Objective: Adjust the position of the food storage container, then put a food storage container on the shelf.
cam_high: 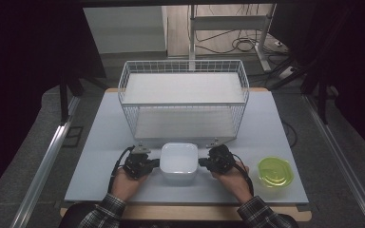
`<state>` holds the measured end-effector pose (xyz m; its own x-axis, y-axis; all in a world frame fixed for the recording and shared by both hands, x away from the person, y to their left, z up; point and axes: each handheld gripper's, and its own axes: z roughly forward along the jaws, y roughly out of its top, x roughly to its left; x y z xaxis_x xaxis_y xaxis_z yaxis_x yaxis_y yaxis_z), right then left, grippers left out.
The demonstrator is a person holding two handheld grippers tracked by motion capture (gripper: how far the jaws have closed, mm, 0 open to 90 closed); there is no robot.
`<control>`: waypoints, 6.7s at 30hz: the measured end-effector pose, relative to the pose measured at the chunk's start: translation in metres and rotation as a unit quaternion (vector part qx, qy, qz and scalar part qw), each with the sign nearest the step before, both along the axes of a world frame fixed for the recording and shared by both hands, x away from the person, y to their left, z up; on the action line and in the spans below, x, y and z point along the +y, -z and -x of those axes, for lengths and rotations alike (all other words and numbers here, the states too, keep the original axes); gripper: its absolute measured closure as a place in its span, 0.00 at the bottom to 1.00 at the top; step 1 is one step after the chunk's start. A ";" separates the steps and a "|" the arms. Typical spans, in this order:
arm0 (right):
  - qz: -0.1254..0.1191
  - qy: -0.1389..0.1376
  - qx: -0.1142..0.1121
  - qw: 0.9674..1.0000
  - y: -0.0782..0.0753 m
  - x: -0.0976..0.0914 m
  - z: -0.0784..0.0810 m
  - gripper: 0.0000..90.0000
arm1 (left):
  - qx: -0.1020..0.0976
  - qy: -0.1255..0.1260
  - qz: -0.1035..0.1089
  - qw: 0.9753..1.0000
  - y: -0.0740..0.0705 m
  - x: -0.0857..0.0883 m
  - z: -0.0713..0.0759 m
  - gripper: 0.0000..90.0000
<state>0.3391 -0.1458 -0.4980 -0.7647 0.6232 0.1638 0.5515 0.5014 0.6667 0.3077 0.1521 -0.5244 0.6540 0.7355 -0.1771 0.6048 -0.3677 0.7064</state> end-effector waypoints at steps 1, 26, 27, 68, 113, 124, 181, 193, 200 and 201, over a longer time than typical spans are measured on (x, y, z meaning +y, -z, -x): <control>-0.002 0.002 0.003 1.000 0.000 -0.001 0.001 1.00 | 0.000 0.002 -0.001 1.000 0.000 -0.001 0.001 1.00; -0.015 0.040 -0.065 0.997 -0.015 -0.035 0.022 0.66 | -0.052 -0.001 0.035 0.998 -0.015 0.035 0.028 0.26; -0.018 0.041 -0.065 0.997 -0.015 -0.035 0.023 0.63 | -0.050 -0.008 0.032 0.998 -0.015 0.035 0.029 0.20; -0.061 0.003 -0.062 0.996 -0.010 -0.023 0.024 0.01 | -0.030 0.029 0.080 0.996 -0.017 0.021 0.021 0.03; -0.094 0.077 0.115 0.986 -0.017 -0.008 0.008 0.64 | 0.088 0.024 0.112 0.989 -0.025 -0.005 -0.005 0.53; -0.109 0.090 0.106 0.984 -0.019 -0.010 0.012 0.73 | 0.068 0.004 0.105 0.992 -0.030 -0.005 0.003 0.61; -0.157 0.104 0.012 0.982 -0.055 -0.003 0.010 0.84 | -0.012 -0.050 0.155 0.987 -0.066 0.009 0.004 0.79; -0.157 0.104 -0.028 0.982 -0.092 -0.002 0.003 0.84 | -0.042 -0.046 0.165 0.984 -0.097 0.008 -0.003 0.79; -0.167 0.105 -0.037 0.980 -0.106 -0.004 -0.001 0.84 | -0.057 -0.042 0.167 0.983 -0.114 0.008 -0.007 0.79; -0.168 0.104 -0.041 0.980 -0.108 -0.004 -0.002 0.84 | -0.058 -0.042 0.168 0.983 -0.117 0.008 -0.007 0.79</control>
<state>0.3410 -0.1499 -0.3902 -0.6463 0.6883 0.3294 0.5563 0.1295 0.8209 0.3151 0.1601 -0.4078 0.6240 0.7006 -0.3461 0.5307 -0.0548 0.8458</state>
